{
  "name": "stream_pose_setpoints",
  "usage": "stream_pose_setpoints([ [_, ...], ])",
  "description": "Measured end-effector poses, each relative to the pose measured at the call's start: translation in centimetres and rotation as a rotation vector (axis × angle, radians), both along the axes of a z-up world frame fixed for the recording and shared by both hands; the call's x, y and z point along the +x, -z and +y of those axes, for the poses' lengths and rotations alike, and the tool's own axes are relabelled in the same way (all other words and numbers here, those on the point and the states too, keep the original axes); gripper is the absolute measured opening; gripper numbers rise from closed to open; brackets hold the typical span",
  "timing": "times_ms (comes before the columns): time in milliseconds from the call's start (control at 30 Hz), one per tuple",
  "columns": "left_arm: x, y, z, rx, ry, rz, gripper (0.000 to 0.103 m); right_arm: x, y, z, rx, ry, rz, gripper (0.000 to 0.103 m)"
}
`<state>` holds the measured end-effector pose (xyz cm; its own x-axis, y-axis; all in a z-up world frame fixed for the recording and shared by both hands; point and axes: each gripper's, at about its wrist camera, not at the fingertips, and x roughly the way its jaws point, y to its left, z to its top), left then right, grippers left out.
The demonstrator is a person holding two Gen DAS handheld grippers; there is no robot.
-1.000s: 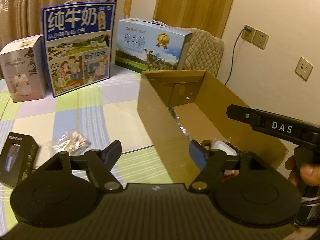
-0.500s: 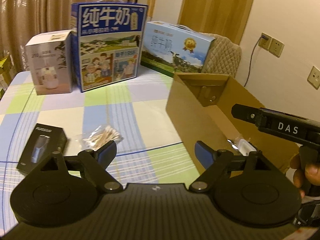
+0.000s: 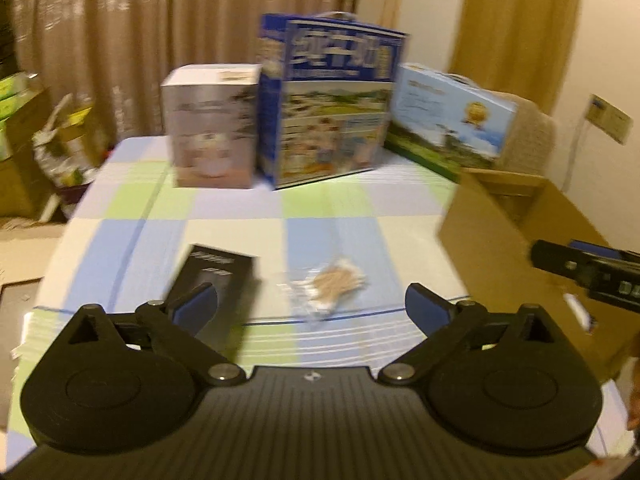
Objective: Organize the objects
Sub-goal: 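Move both tools back toward the cotton swabs and shaver box, then grasp the cotton swab bag with the right tool while the left tool grasps the black shaver box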
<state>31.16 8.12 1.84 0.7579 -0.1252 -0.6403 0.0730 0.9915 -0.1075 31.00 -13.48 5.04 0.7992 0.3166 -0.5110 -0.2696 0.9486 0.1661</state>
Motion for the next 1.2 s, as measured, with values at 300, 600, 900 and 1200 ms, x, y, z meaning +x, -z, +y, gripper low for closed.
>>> stream_pose_setpoints([
  [300, 0.1, 1.9, 4.3, 0.056, -0.070, 0.045, 0.102, 1.6, 2.1, 3.4, 0.062, -0.103, 0.132, 0.072],
  [600, 2.1, 3.8, 5.7, 0.050, -0.049, 0.078, 0.102, 5.3, 6.7, 5.6, 0.095, -0.114, 0.271, 0.072],
  [900, 4.7, 6.2, 7.4, 0.002, -0.088, 0.103, 0.102, 10.5, 10.9, 7.7, 0.194, -0.140, 0.368, 0.072],
  [1200, 5.8, 7.2, 9.2, -0.048, -0.138, 0.113, 0.102, 13.8, 14.5, 10.6, 0.140, -0.108, 0.364, 0.072],
])
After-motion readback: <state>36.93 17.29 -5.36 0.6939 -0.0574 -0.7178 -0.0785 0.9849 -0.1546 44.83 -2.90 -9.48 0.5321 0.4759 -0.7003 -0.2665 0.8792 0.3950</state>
